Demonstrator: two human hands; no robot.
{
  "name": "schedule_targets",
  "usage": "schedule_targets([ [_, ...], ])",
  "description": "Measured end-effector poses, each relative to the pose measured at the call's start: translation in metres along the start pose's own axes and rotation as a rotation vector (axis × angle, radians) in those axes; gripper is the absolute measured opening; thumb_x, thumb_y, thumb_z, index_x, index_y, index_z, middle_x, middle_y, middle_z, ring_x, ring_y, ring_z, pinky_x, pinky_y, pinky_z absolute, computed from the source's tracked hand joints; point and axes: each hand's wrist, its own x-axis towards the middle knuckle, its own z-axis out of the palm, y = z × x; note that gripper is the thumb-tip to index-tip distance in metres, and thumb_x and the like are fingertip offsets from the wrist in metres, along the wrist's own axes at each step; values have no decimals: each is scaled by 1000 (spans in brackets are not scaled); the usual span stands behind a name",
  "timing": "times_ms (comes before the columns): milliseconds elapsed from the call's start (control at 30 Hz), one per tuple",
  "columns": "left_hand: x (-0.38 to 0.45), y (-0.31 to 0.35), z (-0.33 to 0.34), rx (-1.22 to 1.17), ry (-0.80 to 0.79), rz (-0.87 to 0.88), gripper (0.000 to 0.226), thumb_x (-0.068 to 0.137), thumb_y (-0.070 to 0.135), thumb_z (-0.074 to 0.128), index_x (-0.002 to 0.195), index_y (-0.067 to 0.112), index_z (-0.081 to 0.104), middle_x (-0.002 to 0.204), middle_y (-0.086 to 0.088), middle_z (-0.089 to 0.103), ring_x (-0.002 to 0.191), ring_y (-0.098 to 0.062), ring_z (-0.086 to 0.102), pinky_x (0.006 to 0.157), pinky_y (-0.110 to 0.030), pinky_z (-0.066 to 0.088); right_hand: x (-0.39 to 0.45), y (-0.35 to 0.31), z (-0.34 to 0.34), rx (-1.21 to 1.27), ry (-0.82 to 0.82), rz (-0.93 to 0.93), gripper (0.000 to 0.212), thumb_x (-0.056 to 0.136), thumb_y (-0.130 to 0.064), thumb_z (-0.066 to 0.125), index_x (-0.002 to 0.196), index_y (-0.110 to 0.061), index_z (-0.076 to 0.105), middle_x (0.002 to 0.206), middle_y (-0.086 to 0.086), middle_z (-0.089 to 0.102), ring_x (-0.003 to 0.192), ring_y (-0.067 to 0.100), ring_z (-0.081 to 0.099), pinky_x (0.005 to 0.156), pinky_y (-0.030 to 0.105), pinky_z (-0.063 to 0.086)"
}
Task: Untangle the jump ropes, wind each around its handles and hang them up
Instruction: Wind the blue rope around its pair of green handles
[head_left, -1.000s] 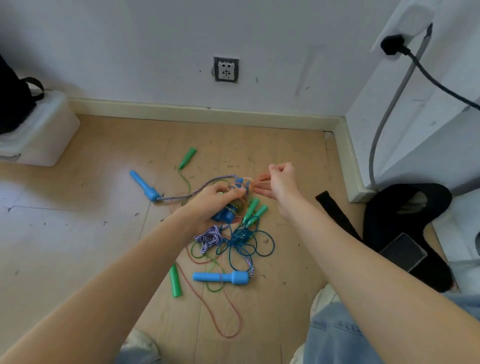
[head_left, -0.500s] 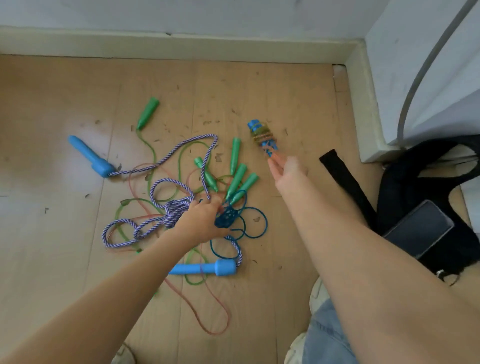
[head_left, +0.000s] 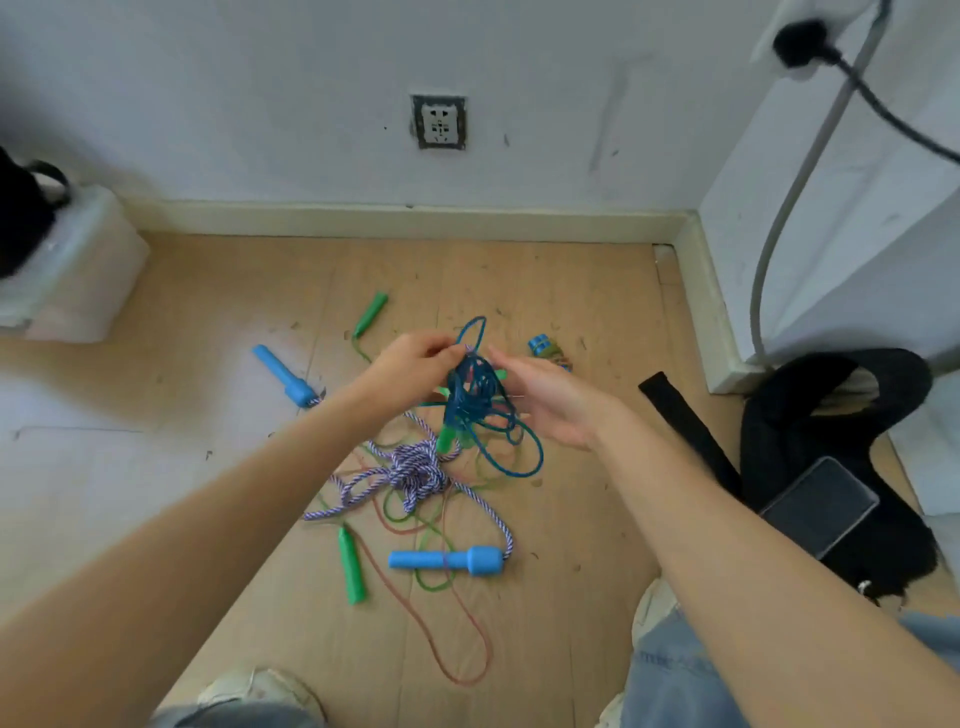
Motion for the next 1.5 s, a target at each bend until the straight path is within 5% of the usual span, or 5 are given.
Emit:
schedule_targets([
  [233, -90, 60, -81, -595, 65, 16, 25, 92, 30, 50, 94, 5, 52, 80, -12, 58, 58, -19, 67, 57, -24, 57, -67, -83, 58, -421, 229, -371, 15, 88, -8, 59, 77, -17, 54, 66, 0, 59, 56, 10, 52, 49, 17, 39],
  [533, -129, 70, -78, -409, 46, 59, 6, 82, 9, 65, 82, 4, 62, 74, -7, 65, 59, -9, 66, 57, -19, 55, -134, -90, 95, -675, 338, -591, 11, 87, -9, 61, 89, -12, 50, 55, 4, 55, 32, 0, 42, 39, 12, 34],
  [700, -131, 68, -81, -552, 53, -4, 8, 87, 9, 59, 92, 3, 56, 81, -10, 67, 63, -15, 69, 54, -20, 54, -134, -92, 91, -853, 440, -714, 19, 85, -14, 63, 96, -22, 50, 84, -2, 61, 74, 14, 58, 76, 29, 47],
  [1167, -138, 77, -82, -707, -28, -82, 18, 94, 16, 50, 78, 12, 58, 57, 3, 62, 46, -5, 57, 46, -16, 49, -154, -83, 101, -1401, 156, -904, 22, 81, -18, 64, 103, -17, 66, 131, -2, 42, 121, 10, 33, 105, 25, 23],
  [1500, -139, 79, -86, -869, -227, -113, 24, 70, 18, 61, 87, 2, 67, 78, -11, 71, 65, -14, 69, 60, -22, 57, -146, -79, 106, -1059, 201, -839, 55, 68, -32, 79, 107, -33, 41, 104, -8, 51, 64, 12, 60, 60, 20, 47],
])
